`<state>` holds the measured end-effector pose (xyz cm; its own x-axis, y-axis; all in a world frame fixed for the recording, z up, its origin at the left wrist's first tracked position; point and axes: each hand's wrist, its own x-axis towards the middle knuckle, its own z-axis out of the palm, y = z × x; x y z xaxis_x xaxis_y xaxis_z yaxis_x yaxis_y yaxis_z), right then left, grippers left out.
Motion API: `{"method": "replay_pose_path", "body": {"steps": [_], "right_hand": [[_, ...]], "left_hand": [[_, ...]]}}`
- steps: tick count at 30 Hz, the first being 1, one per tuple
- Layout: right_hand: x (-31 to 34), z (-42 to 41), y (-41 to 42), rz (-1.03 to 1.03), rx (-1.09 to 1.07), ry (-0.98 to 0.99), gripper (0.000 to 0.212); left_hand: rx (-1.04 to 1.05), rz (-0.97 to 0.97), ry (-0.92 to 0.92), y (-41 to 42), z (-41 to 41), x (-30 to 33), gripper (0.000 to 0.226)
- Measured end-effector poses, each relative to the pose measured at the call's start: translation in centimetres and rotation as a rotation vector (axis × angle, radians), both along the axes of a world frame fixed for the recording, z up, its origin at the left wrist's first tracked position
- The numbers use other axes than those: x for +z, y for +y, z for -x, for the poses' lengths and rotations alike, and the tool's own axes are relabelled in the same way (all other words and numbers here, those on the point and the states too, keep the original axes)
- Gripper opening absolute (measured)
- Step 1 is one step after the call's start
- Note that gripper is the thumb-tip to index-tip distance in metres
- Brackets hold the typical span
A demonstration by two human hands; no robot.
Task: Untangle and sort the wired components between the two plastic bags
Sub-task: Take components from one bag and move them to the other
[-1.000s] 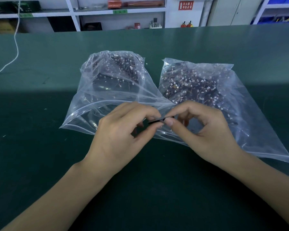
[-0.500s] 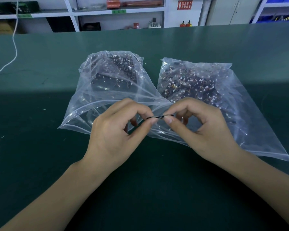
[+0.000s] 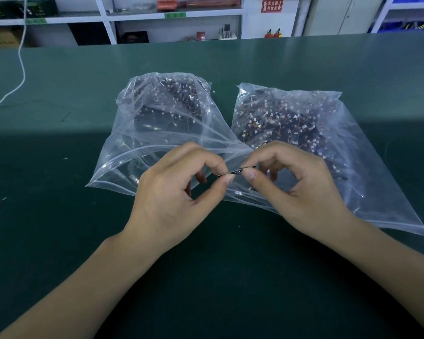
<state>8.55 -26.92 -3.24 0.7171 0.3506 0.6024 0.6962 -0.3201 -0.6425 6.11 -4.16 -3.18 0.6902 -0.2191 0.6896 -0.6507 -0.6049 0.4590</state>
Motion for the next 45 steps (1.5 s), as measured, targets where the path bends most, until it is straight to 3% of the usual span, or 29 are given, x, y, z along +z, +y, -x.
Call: {"method": "replay_pose_path", "body": {"steps": [30, 35, 37, 42, 45], "right_hand": [[-0.3, -0.1, 0.0, 0.058, 0.029, 0.008, 0.010], [-0.5, -0.7, -0.9, 0.359, -0.050, -0.106, 0.054], [-0.3, -1.0, -1.3, 0.444, -0.067, -0.106, 0.063], [0.1, -1.6, -1.9, 0.386, -0.056, -0.125, 0.036], [0.1, -1.6, -1.8, 0.296, -0.061, -0.102, 0.031]], "left_hand": [[0.011, 0.009, 0.019, -0.1, 0.1, -0.1, 0.005], [0.055, 0.079, -0.020, 0.1, -0.2, 0.0, 0.005], [0.049, 0.085, -0.014, 0.2, -0.2, 0.0, 0.004], [-0.019, 0.019, 0.015, 0.3, -0.1, 0.1, 0.006], [-0.063, -0.030, 0.009, 0.2, 0.1, 0.0, 0.009]]}}
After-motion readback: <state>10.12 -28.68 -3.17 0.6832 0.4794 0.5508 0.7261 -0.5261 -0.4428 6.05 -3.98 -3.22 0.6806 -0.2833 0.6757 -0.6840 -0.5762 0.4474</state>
